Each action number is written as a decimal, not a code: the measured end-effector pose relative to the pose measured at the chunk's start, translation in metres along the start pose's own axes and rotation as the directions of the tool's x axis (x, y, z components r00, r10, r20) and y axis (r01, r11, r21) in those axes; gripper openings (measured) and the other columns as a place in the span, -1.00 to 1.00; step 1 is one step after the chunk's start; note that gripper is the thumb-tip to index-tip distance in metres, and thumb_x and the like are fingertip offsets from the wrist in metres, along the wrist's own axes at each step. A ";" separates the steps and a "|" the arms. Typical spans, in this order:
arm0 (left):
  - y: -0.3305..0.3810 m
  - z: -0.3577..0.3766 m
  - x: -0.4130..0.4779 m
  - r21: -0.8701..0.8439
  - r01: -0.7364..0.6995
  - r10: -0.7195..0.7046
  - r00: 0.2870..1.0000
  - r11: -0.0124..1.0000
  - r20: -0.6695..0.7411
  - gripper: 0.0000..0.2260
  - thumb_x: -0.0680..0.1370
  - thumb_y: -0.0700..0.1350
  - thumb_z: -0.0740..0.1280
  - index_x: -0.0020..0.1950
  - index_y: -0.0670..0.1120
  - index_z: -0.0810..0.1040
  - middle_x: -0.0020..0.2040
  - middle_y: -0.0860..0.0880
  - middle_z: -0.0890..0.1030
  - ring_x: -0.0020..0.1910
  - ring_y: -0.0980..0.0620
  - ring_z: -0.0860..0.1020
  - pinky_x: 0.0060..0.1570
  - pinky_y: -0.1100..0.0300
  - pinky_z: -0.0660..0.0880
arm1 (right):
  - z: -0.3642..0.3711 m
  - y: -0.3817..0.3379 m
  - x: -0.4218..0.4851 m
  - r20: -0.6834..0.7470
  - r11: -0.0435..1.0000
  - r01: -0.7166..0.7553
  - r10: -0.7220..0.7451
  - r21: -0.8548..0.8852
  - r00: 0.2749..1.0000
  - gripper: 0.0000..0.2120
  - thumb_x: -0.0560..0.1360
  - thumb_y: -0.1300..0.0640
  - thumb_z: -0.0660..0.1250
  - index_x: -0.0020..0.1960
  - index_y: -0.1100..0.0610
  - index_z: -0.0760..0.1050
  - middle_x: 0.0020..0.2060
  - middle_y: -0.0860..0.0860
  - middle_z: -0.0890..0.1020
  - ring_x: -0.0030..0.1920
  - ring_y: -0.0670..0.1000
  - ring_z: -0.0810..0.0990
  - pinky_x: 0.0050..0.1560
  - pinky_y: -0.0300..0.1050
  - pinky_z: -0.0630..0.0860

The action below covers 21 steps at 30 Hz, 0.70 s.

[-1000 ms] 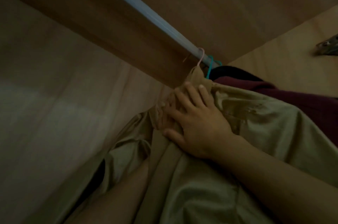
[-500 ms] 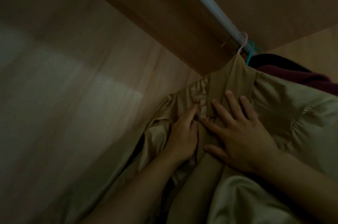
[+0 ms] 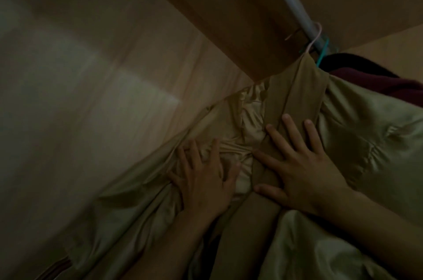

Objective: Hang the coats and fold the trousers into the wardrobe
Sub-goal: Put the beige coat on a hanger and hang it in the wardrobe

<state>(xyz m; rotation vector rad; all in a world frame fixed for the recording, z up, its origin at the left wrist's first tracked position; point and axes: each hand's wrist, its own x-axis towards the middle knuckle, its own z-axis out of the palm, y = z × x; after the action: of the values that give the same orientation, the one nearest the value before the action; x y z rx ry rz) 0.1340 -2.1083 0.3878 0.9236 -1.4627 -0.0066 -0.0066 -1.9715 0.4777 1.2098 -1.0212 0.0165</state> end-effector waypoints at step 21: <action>-0.025 -0.003 -0.128 -0.151 0.069 -0.026 0.962 0.986 0.271 -0.10 0.24 0.66 -0.14 0.50 0.40 -0.34 0.60 0.00 -0.37 0.55 -0.12 -0.40 0.46 -0.37 -0.20 | -0.025 -0.073 -0.065 0.205 0.990 0.084 -0.106 0.109 0.973 -0.19 0.32 -0.57 0.06 0.36 -0.12 0.52 0.49 0.20 0.34 0.52 0.36 0.17 0.37 0.54 0.10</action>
<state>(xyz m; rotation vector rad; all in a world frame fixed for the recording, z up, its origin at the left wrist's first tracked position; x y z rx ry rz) 0.1277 -2.0565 0.2683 0.8502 -1.6633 -0.2908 0.0088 -1.9500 0.3801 1.3723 -1.1558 -0.1395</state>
